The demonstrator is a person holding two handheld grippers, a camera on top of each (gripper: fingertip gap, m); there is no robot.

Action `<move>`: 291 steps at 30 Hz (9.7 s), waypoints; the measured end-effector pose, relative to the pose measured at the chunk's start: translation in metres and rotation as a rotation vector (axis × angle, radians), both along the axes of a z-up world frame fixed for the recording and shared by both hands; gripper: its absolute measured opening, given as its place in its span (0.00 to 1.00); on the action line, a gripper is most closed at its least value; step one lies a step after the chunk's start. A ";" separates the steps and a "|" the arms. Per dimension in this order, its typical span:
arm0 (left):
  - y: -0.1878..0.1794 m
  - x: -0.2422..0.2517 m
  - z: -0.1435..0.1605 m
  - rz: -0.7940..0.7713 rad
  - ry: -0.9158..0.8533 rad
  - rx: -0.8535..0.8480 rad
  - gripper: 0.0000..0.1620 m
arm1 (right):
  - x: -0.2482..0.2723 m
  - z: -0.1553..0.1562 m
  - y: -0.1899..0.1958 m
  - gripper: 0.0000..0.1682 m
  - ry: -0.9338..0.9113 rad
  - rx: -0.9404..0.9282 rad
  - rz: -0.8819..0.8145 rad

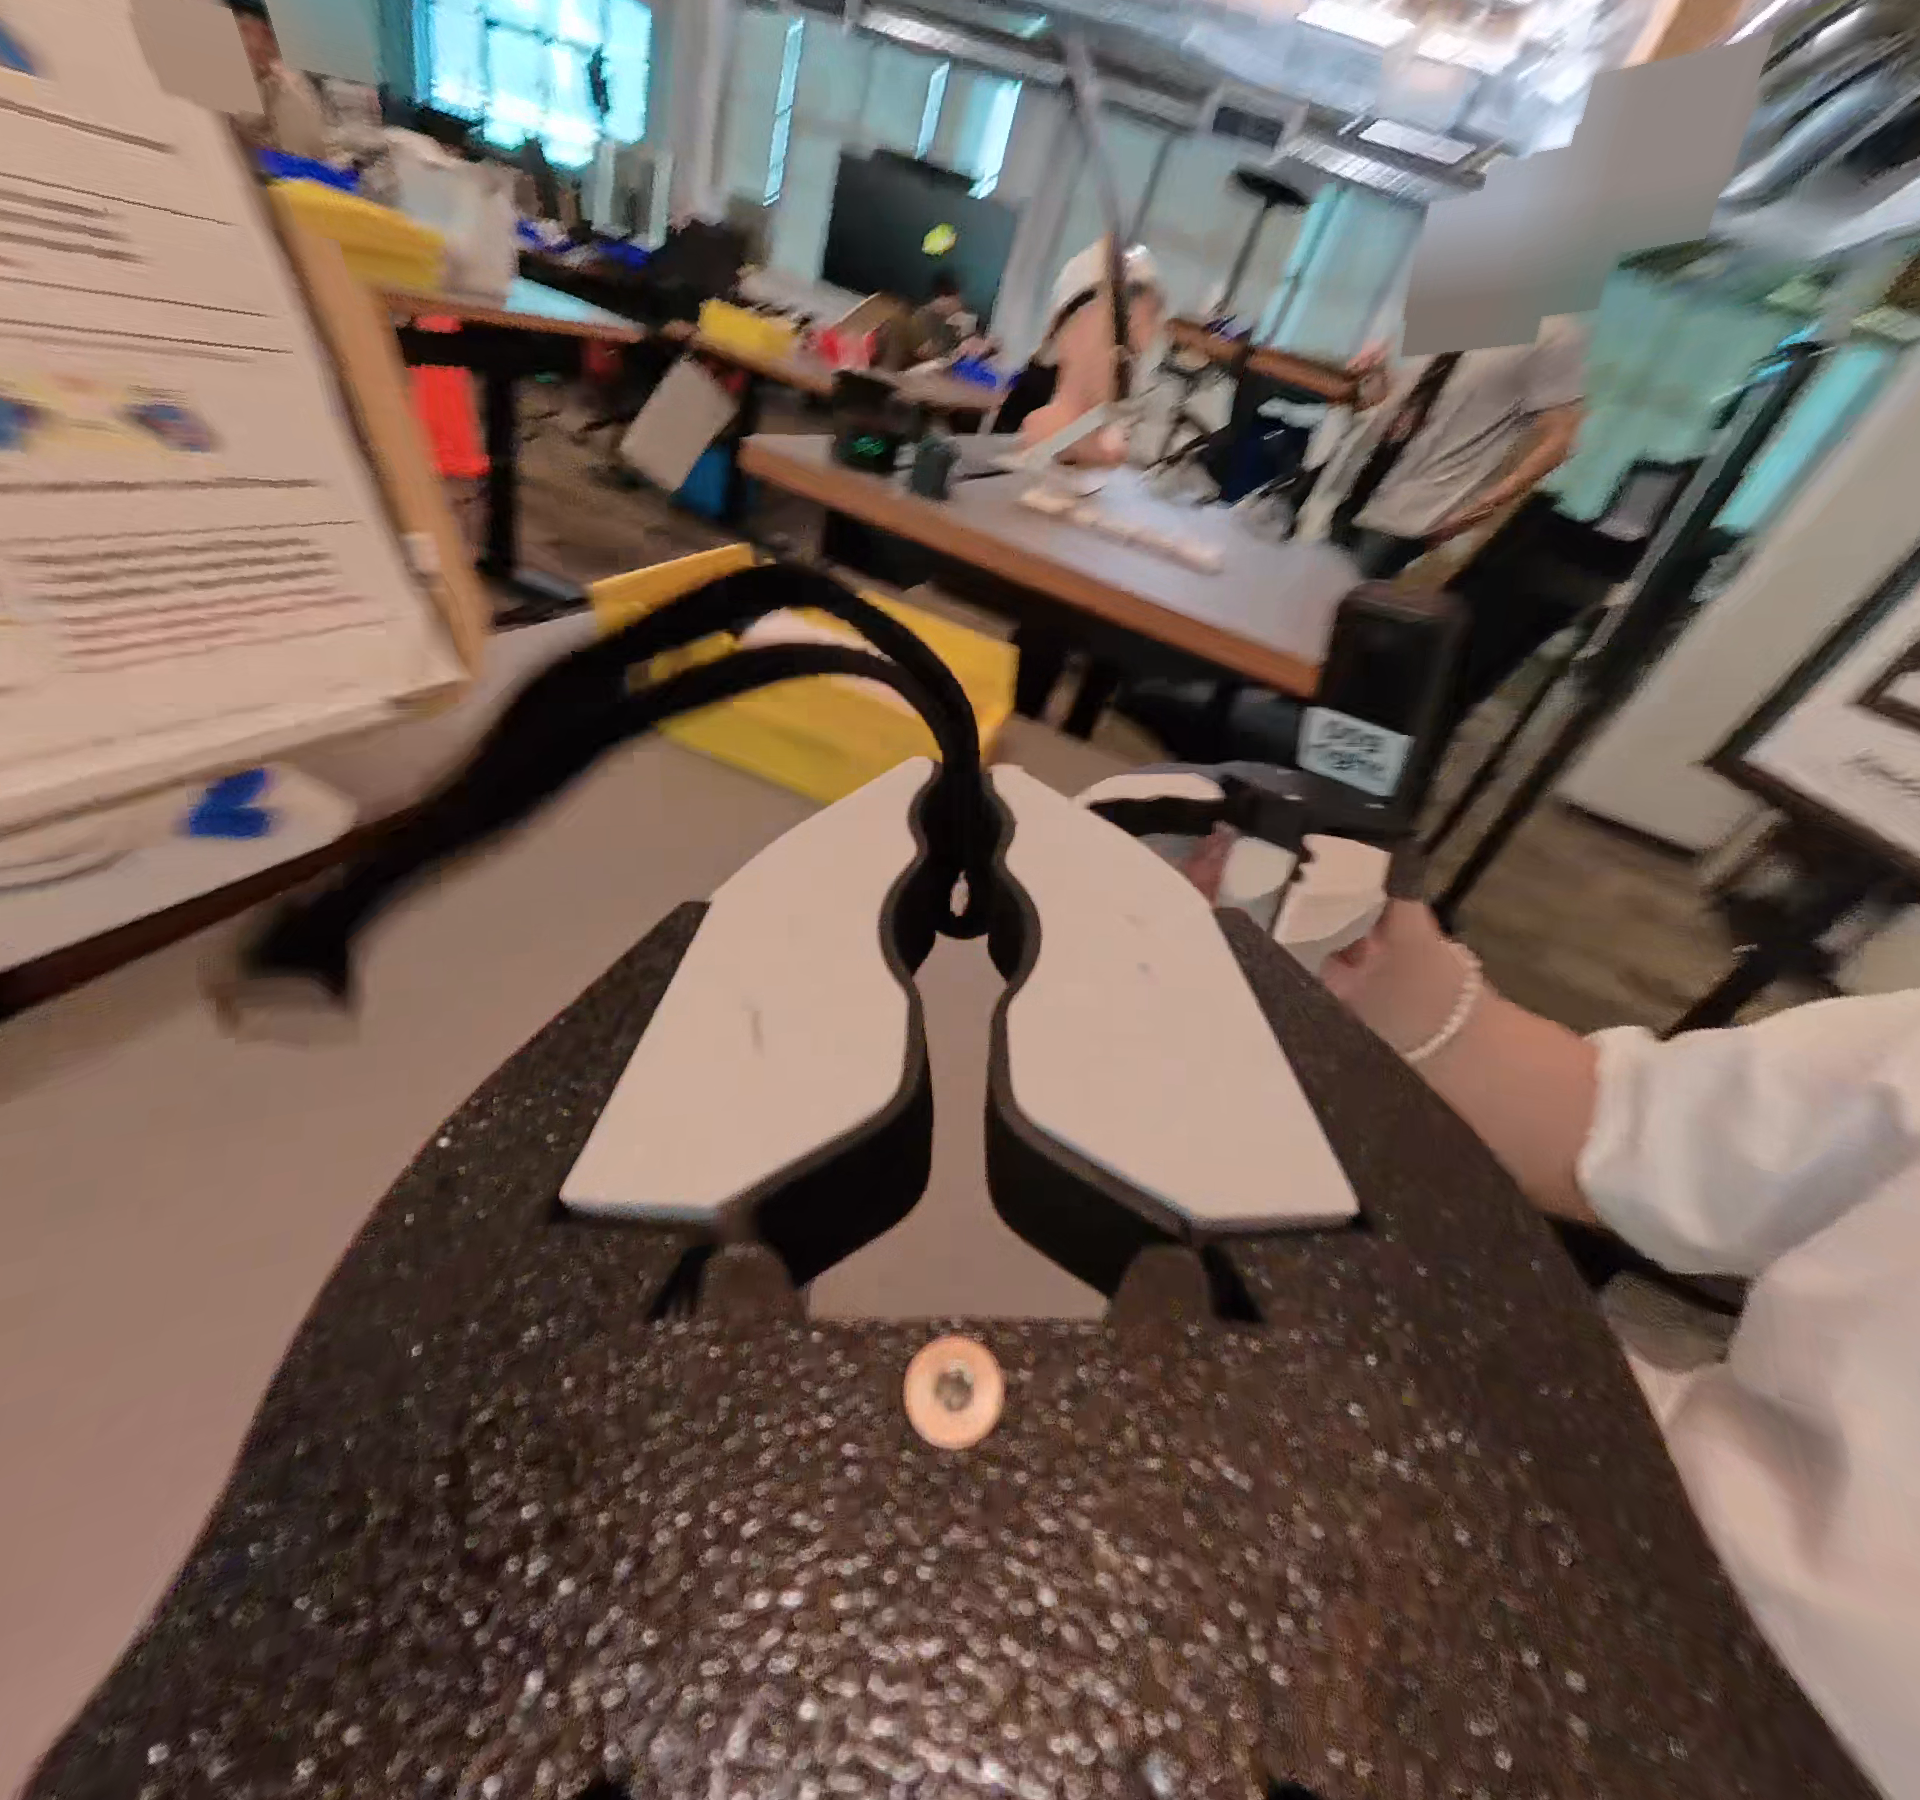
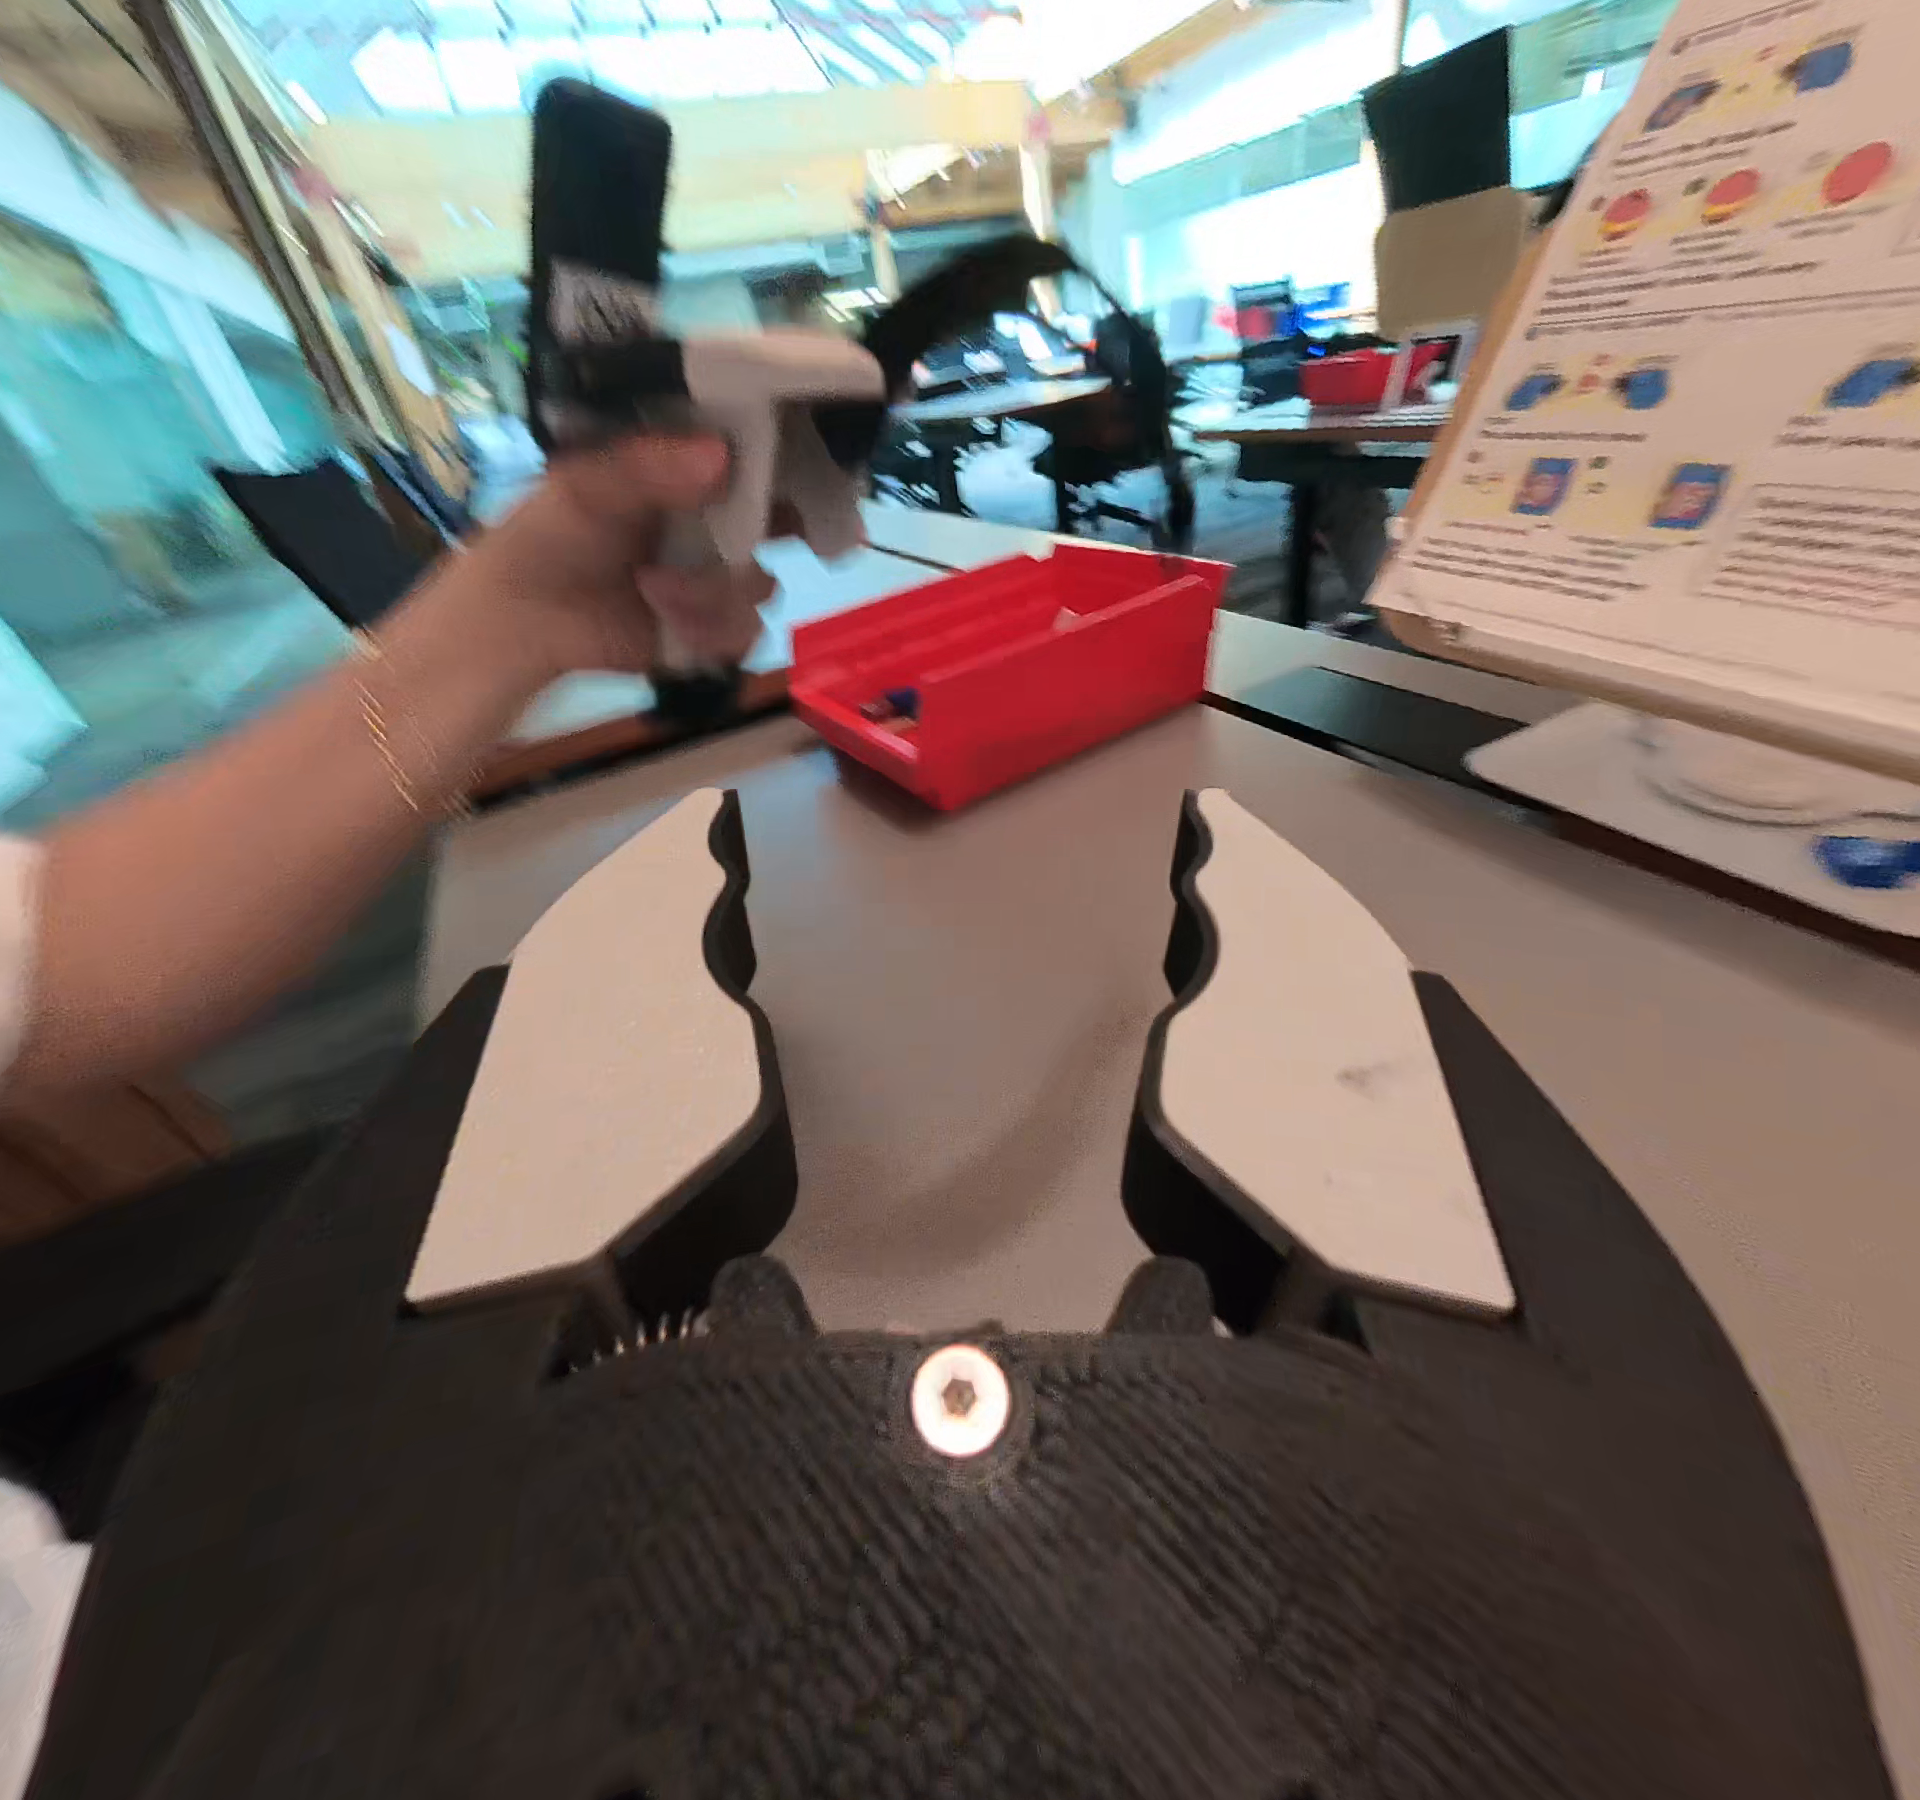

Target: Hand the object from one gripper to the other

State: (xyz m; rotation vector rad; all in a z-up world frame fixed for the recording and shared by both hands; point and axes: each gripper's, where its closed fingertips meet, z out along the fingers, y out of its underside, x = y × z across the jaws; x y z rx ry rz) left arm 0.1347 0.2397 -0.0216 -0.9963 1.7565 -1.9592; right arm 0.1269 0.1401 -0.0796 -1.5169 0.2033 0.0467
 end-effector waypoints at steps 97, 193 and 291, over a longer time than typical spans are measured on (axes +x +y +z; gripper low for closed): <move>-0.120 0.025 -0.057 0.429 0.057 0.687 0.18 | 0.027 -0.026 -0.010 0.03 -0.839 -0.507 -0.550; -0.139 -0.015 -0.068 -0.194 -0.004 -0.158 0.08 | -0.009 0.019 -0.026 0.03 -0.160 0.055 0.079; -0.157 -0.018 -0.070 -0.303 -0.093 0.729 0.02 | -0.013 -0.043 -0.019 0.02 -0.272 -0.353 0.131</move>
